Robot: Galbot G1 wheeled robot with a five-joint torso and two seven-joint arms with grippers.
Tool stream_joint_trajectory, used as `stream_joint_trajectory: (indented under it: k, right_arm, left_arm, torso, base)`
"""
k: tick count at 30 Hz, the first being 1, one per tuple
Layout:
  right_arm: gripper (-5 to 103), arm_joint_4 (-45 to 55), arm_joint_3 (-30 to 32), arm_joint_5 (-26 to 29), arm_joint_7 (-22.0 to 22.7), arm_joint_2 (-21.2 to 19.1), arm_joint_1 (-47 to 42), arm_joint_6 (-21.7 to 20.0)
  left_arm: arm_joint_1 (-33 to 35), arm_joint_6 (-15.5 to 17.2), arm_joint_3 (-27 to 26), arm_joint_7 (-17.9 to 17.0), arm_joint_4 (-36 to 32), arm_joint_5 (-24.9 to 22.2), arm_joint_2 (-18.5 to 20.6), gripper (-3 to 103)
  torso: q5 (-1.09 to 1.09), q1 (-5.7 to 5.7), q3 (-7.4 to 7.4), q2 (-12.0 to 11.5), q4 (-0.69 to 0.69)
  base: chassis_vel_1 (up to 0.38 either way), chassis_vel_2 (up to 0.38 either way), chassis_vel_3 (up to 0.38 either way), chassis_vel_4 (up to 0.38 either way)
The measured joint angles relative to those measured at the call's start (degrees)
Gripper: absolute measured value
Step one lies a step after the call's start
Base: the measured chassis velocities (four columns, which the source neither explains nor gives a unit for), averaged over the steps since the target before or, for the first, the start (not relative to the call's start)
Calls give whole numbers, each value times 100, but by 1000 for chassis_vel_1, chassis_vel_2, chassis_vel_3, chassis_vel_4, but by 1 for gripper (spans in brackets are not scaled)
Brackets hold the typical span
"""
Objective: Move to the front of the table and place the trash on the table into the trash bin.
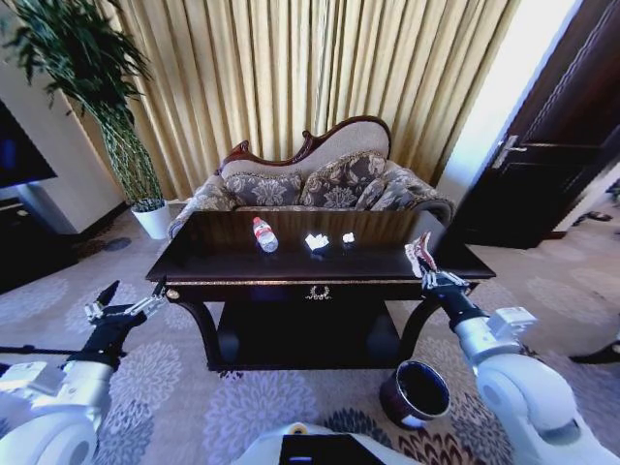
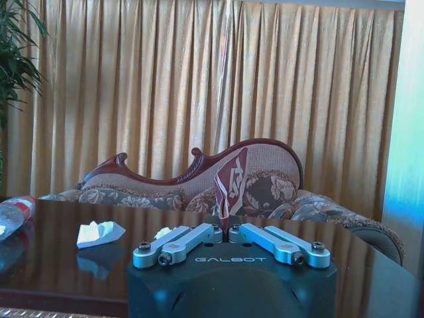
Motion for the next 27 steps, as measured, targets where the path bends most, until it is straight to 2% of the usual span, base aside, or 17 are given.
stream_joint_trajectory:
  k: [12,20,27]
  right_arm:
    - [0,-12,-32,-45,2,37,12,3]
    - [0,-284,-278,-375,-30,320,9,75]
    - [0,-1448,-485,-838,-80,612,-97,157]
  left_arm:
    - [-8,-3,2,6,0,2,-17,100]
    - [-19,-16,-4,6,0,14,-42,100]
    - [-69,-25,-4,3,0,10,-51,100]
  torso:
    - [-1,0,0,0,-1]
    - [0,-2,-1,1,0]
    - [0,2,1,-2,0]
  base:
    - [116,-115,-121,116]
    - [83,-78,-77,89]
    - [8,-2,-1,7]
